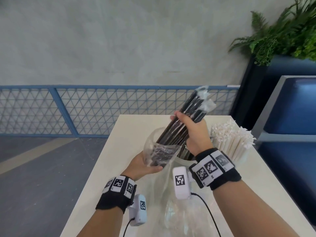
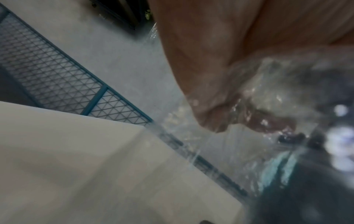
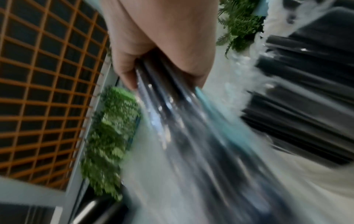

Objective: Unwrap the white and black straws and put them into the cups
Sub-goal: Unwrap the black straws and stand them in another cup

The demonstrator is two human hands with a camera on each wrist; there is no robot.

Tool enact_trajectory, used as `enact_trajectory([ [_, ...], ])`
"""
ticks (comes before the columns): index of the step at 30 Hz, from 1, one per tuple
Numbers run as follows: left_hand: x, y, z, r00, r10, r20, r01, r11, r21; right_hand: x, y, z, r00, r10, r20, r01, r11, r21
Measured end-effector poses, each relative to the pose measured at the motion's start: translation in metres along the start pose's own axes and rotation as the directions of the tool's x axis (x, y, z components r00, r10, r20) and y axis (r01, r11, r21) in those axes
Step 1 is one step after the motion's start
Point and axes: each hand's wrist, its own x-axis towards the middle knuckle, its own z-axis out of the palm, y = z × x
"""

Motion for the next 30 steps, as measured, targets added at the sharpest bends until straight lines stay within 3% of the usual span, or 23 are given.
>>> enact_trajectory([
  [3, -0.001, -0.015, -0.009, 0.992, -0.017, -0.128, 0.012, 0.999, -0.043, 0.005, -0.017, -0.003, 0.991, -0.059, -0.118, 0.072, 0.992, 0.103],
  [9, -0.003, -0.034, -0.023, 0.958, -0.025, -0.285, -0.006, 0.994, -0.110, 0.005, -0.027, -0.012, 0.954, -0.175, -0.243, 0.192, 0.980, 0.046],
  [13, -0.006, -0.039, -0.034, 0.934, -0.060, -0.353, -0.003, 0.984, -0.176, 0.009, -0.039, -0.016, 0.903, -0.288, -0.318, 0.275, 0.958, -0.084],
  [17, -0.006, -0.031, -0.029, 0.929, -0.071, -0.362, -0.057, 0.942, -0.331, 0.008, -0.028, -0.014, 0.920, -0.328, -0.212, 0.229, 0.893, -0.387],
  [20, -0.005, -0.015, -0.020, 0.946, -0.032, -0.321, -0.101, 0.916, -0.388, 0.007, -0.001, -0.014, 0.948, -0.294, -0.121, 0.180, 0.809, -0.559],
  [23, -0.003, -0.003, -0.014, 0.959, 0.005, -0.282, -0.138, 0.881, -0.452, 0.011, 0.026, -0.026, 0.992, -0.110, -0.066, 0.032, 0.707, -0.707],
  [26, -0.007, 0.006, -0.010, 0.967, 0.063, -0.246, -0.174, 0.868, -0.464, 0.011, 0.044, -0.042, 0.993, 0.038, -0.114, -0.111, 0.646, -0.756],
  [30, -0.017, 0.015, -0.003, 0.964, 0.126, -0.235, -0.224, 0.860, -0.458, 0.011, 0.052, -0.049, 0.984, 0.116, -0.132, -0.175, 0.575, -0.799],
])
